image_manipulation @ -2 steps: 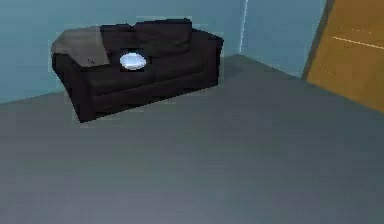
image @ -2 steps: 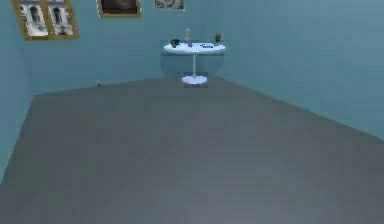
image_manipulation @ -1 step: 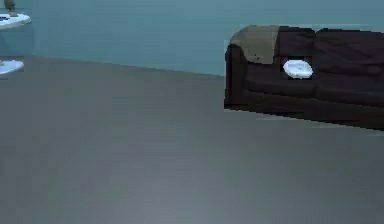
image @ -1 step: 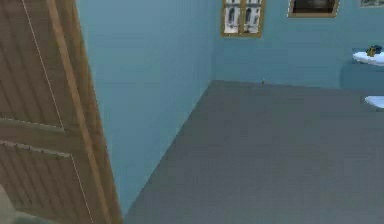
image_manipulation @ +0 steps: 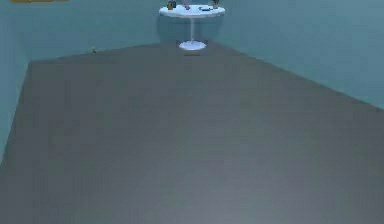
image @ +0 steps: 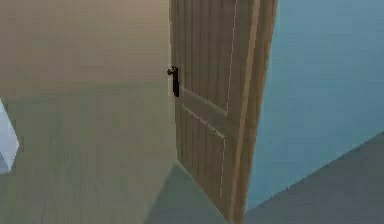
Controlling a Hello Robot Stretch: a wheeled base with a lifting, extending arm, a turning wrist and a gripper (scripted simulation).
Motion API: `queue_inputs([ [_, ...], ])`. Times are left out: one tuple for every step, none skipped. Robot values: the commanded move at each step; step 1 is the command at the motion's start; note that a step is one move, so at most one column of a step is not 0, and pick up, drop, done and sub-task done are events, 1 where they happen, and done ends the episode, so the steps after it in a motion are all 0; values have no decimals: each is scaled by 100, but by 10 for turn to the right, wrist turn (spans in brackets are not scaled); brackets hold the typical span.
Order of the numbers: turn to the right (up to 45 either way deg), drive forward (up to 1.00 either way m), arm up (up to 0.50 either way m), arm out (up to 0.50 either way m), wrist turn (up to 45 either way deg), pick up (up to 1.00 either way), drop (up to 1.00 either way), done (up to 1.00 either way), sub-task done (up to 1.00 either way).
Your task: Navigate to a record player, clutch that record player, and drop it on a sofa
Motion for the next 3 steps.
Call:
queue_inputs([
  [-300,0,0,0,0,0,0,0,0],
  [0,100,0,0,0,0,0,0,0],
  [0,95,0,0,0,0,0,0,0],
])
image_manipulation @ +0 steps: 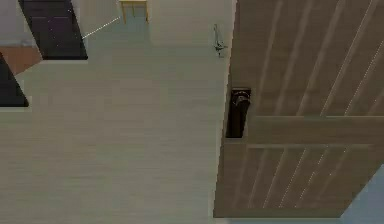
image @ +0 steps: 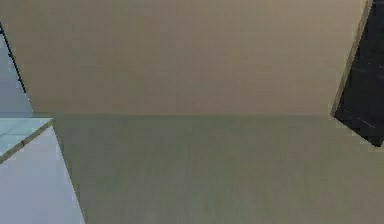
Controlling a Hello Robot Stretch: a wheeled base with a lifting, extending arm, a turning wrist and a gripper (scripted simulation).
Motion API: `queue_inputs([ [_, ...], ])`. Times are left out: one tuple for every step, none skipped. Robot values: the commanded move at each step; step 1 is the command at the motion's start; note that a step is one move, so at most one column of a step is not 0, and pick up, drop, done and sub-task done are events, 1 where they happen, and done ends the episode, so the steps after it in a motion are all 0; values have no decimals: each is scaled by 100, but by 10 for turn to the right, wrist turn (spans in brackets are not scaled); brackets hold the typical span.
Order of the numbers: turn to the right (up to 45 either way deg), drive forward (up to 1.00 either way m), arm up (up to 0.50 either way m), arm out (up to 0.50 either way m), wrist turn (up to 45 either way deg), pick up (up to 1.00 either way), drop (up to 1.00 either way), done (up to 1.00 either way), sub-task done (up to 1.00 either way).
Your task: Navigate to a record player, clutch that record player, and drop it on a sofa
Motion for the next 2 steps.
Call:
queue_inputs([
  [450,0,0,0,0,0,0,0,0],
  [30,0,0,0,0,0,0,0,0],
])
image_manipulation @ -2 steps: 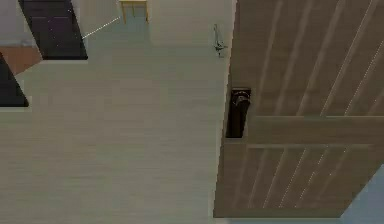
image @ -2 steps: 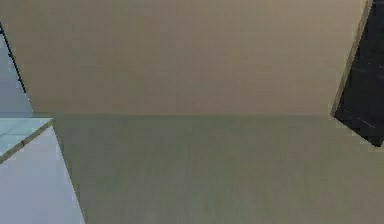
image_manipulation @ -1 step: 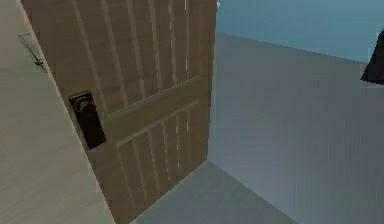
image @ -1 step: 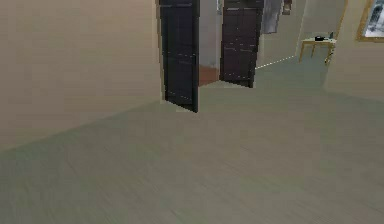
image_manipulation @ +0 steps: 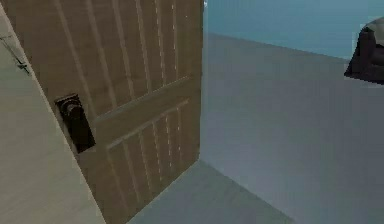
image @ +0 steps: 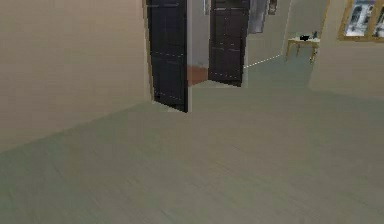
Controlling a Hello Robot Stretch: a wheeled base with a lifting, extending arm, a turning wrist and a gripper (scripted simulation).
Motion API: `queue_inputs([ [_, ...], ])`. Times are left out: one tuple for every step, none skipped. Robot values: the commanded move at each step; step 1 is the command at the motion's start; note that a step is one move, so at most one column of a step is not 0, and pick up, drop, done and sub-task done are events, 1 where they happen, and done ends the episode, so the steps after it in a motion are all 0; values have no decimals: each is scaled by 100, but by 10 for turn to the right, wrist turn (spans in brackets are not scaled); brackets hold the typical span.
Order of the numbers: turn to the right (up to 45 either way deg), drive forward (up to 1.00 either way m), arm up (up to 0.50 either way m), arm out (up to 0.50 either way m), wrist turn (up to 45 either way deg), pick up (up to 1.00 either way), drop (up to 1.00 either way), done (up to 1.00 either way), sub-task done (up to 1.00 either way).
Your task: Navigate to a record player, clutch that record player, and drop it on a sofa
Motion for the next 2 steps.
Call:
queue_inputs([
  [0,55,0,0,0,0,0,0,0],
  [90,0,0,0,0,0,0,0,0],
])
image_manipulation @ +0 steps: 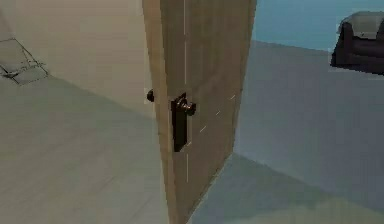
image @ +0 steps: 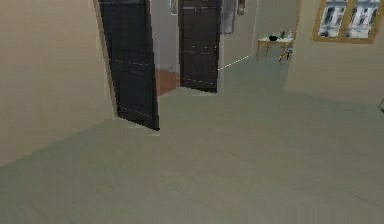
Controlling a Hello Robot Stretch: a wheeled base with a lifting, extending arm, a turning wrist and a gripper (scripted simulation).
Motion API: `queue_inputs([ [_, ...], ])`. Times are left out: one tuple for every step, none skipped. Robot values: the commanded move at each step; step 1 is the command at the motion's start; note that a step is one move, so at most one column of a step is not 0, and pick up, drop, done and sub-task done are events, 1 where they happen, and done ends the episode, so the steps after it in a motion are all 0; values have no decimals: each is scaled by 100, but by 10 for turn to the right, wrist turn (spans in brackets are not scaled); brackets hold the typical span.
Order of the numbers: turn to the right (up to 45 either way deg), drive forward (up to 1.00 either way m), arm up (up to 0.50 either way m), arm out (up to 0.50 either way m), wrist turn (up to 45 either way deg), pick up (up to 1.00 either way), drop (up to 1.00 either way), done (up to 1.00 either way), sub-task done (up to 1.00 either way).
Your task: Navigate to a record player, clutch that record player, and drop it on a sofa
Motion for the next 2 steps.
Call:
queue_inputs([
  [0,100,0,0,0,0,0,0,0],
  [0,100,0,0,0,0,0,0,0],
])
